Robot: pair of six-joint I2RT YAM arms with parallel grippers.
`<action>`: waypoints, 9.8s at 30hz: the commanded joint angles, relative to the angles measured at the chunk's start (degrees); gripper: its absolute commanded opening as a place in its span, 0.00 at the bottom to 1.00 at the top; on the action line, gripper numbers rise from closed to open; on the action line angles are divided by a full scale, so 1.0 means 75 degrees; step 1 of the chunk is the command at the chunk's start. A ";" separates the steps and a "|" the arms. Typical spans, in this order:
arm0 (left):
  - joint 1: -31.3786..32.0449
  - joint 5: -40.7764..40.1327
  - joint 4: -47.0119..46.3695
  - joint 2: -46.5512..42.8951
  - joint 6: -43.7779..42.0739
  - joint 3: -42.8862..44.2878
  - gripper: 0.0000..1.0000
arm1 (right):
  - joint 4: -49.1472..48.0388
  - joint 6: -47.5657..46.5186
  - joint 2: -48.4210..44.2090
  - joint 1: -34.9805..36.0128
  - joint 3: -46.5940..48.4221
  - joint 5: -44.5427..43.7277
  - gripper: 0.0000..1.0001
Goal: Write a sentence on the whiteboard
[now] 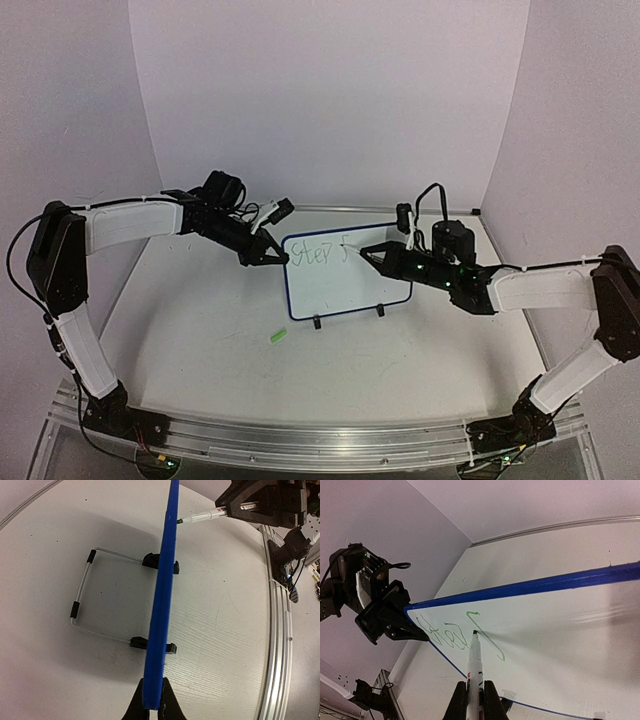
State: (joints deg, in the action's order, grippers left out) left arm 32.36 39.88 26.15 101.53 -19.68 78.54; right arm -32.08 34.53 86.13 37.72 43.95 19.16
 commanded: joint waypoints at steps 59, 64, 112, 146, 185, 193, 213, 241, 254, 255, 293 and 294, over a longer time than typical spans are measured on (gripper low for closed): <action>0.0133 -0.0266 0.0312 0.0140 -0.0204 0.0133 0.00 | 0.0010 0.0008 -0.0255 -0.0051 -0.0458 -0.0662 0.00; 0.0132 -0.0275 0.0318 0.0139 -0.0204 0.0133 0.00 | 0.0044 0.0047 -0.0399 -0.0050 -0.0646 -0.0849 0.00; 0.0128 -0.0434 0.0338 0.0106 -0.0183 0.0168 0.00 | 0.0601 -0.0244 -0.1293 -0.0042 -0.0461 -0.0835 0.00; 0.0139 -0.0407 0.0354 0.0144 -0.0194 0.0163 0.00 | 0.0652 -0.0396 -0.0722 -0.0049 -0.0146 -0.1249 0.00; 0.0139 -0.0417 0.0363 0.0120 -0.0203 0.0168 0.00 | 0.1074 -0.0544 -0.1061 -0.0050 -0.0034 -0.1669 0.00; 0.0139 -0.0419 0.0368 0.0121 -0.0203 0.0172 0.00 | 0.1112 -0.0425 -0.1084 -0.0044 -0.0412 -0.1708 0.00; 0.0139 -0.0407 0.0376 0.0127 -0.0201 0.0181 0.00 | 0.1178 -0.0454 -0.1155 -0.0050 -0.0348 -0.1930 0.00; 0.0139 -0.0454 0.0409 0.0070 -0.0223 0.0181 0.00 | 0.1423 -0.0725 -0.1611 -0.0043 -0.0016 -0.1223 0.00; 0.0138 -0.0453 0.0438 0.0070 -0.0231 0.0174 0.00 | 0.1856 -0.0875 -0.2437 -0.0540 -0.0556 0.0295 0.00; 0.0139 -0.0458 0.0441 0.0072 -0.0233 0.0170 0.00 | 0.1846 -0.0880 -0.2437 -0.0657 -0.0600 0.0447 0.00; 0.0145 -0.0512 0.0486 0.0156 -0.0274 0.0192 0.00 | 0.0990 -0.0830 -0.0857 -0.1633 0.0066 0.1196 0.00; 0.0144 -0.0512 0.0486 0.0153 -0.0273 0.0190 0.00 | 0.0989 -0.0835 -0.0845 -0.1640 0.0081 0.1185 0.00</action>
State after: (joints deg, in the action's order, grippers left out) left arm 32.75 39.11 27.22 101.54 -19.79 79.05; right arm -22.33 28.58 79.03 25.65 41.84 29.19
